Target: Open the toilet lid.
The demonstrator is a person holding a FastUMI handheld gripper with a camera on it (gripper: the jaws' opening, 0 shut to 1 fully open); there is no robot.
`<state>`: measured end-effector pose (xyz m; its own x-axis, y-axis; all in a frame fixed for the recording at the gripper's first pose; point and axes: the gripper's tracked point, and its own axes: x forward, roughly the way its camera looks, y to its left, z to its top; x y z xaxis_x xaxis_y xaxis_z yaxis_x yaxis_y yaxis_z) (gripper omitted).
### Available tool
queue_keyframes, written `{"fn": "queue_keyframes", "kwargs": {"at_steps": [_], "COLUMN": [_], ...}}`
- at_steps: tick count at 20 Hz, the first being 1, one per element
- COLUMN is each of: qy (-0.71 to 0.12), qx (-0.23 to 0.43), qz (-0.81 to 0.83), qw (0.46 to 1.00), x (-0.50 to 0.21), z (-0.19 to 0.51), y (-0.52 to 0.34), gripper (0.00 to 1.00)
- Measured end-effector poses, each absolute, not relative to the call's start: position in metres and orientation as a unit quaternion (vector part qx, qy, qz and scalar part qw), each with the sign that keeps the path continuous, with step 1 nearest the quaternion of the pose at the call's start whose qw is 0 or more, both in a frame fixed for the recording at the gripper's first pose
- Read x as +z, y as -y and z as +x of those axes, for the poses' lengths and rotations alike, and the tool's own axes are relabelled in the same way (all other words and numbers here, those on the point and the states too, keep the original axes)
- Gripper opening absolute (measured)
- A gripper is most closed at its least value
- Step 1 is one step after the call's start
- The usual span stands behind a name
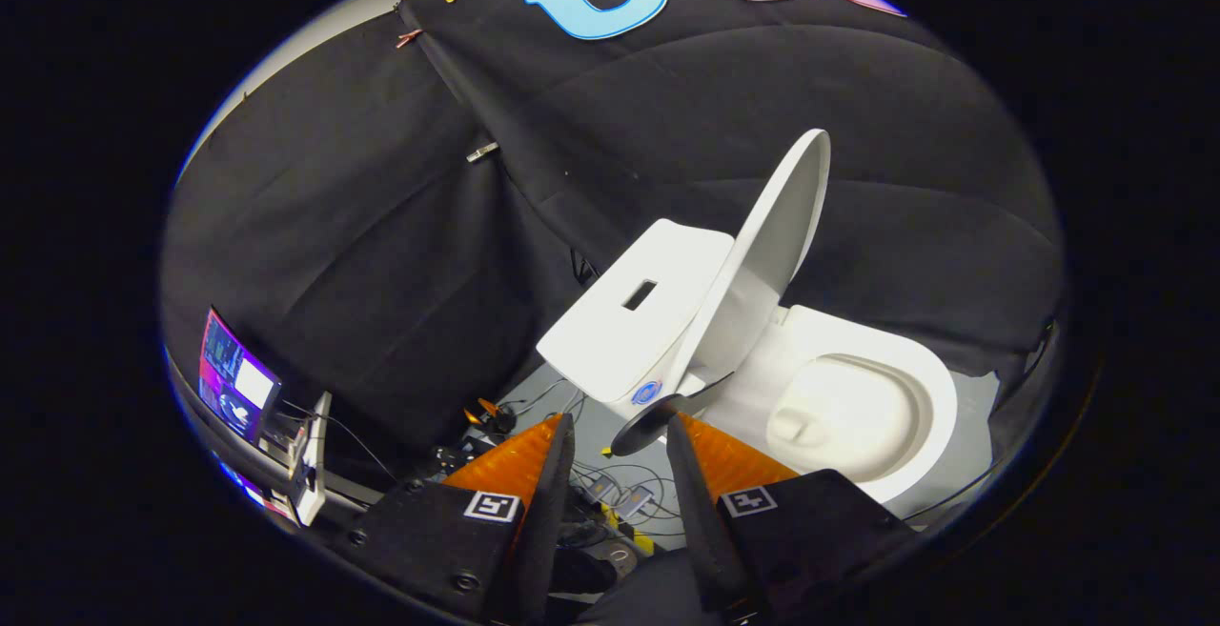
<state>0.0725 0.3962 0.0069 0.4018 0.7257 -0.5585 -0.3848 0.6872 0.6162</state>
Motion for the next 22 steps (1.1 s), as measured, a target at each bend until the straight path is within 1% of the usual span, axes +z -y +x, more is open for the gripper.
{"fn": "queue_keyframes", "kwargs": {"at_steps": [4, 9, 11, 12, 14, 22], "qy": [-0.427, -0.403, -0.398, -0.396, -0.398, -0.405], "qx": [0.358, 0.383, 0.4, 0.416, 0.422, 0.422], "qz": [0.22, 0.231, 0.248, 0.267, 0.291, 0.354], "qw": [0.801, 0.798, 0.788, 0.774, 0.761, 0.73], "x": [0.016, 0.024, 0.029, 0.036, 0.037, 0.031], "z": [0.08, 0.089, 0.089, 0.087, 0.093, 0.11], "y": [-0.429, -0.477, -0.497, -0.511, -0.527, -0.559], "gripper": [0.62, 0.62, 0.62, 0.65, 0.97, 0.98]}}
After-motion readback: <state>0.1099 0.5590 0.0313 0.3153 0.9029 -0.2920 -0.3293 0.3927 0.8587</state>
